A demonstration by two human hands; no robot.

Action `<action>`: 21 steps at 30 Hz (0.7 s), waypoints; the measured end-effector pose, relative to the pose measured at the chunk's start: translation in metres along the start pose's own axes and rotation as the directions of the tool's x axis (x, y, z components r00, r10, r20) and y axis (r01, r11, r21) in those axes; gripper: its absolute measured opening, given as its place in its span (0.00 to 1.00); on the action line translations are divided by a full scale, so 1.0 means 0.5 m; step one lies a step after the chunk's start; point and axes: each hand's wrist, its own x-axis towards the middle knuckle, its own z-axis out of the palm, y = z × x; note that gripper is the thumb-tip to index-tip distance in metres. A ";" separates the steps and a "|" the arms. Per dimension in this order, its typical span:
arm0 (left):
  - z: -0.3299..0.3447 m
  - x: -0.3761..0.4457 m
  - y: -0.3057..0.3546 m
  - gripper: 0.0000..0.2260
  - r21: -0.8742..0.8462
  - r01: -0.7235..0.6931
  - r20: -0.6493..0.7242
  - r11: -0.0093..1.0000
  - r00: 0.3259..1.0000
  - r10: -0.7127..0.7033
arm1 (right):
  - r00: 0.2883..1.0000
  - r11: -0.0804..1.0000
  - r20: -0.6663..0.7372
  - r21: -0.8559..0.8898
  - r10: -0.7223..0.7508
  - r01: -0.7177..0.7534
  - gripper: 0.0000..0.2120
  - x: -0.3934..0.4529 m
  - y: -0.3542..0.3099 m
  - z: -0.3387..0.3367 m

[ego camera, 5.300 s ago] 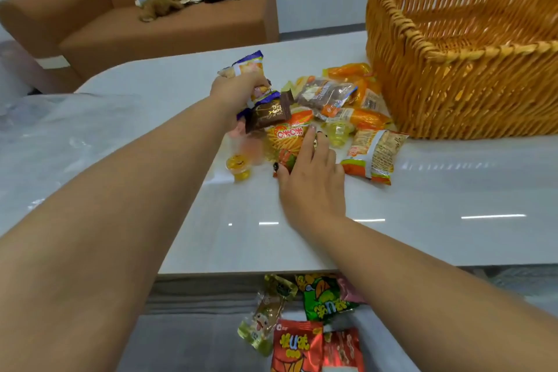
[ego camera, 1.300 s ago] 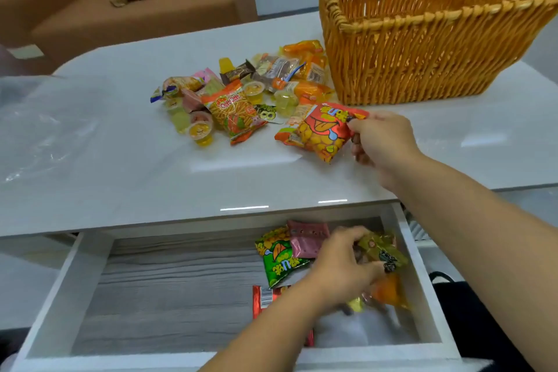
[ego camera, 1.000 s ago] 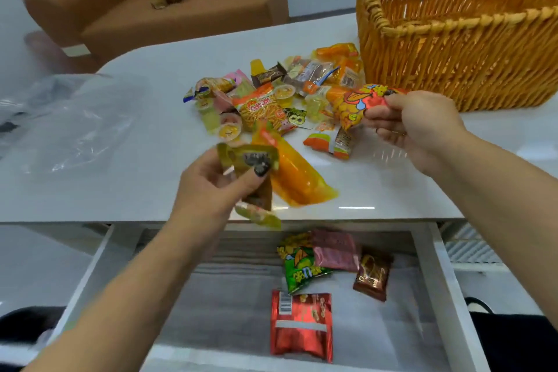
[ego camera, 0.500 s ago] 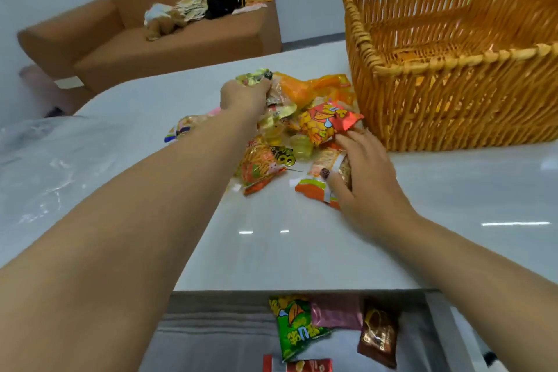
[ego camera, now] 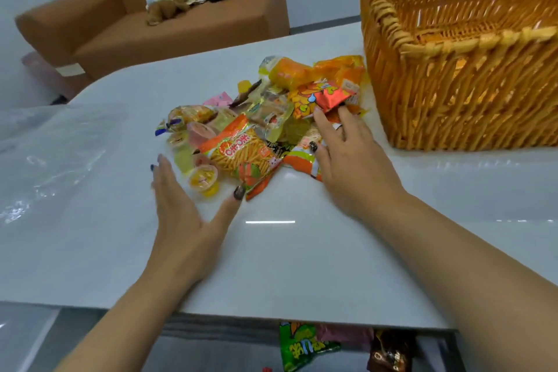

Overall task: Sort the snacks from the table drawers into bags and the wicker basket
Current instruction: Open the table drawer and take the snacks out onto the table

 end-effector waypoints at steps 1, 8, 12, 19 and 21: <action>0.014 0.025 0.003 0.54 -0.040 -0.040 0.006 0.998 0.999 0.040 | 1.000 1.000 0.021 -0.001 0.002 -0.002 0.32 0.004 0.001 0.002; 0.095 0.151 0.038 0.53 0.046 -0.063 -0.090 0.997 0.994 0.067 | 0.995 0.999 0.089 0.022 0.036 -0.038 0.25 0.029 0.011 0.009; 0.084 0.151 0.060 0.51 0.084 0.063 -0.140 0.994 0.989 -0.051 | 0.992 0.982 -0.122 0.187 0.037 -0.014 0.27 0.023 -0.003 -0.023; 0.021 0.004 0.042 0.35 -0.199 -0.085 -0.152 0.976 0.987 0.055 | 0.958 0.952 -0.253 0.232 -0.137 0.197 0.20 -0.147 -0.036 -0.072; 0.004 -0.042 0.036 0.29 -0.231 -0.111 -0.114 0.967 0.990 0.087 | 0.949 0.953 -0.250 0.182 -0.194 0.243 0.18 -0.204 -0.044 -0.095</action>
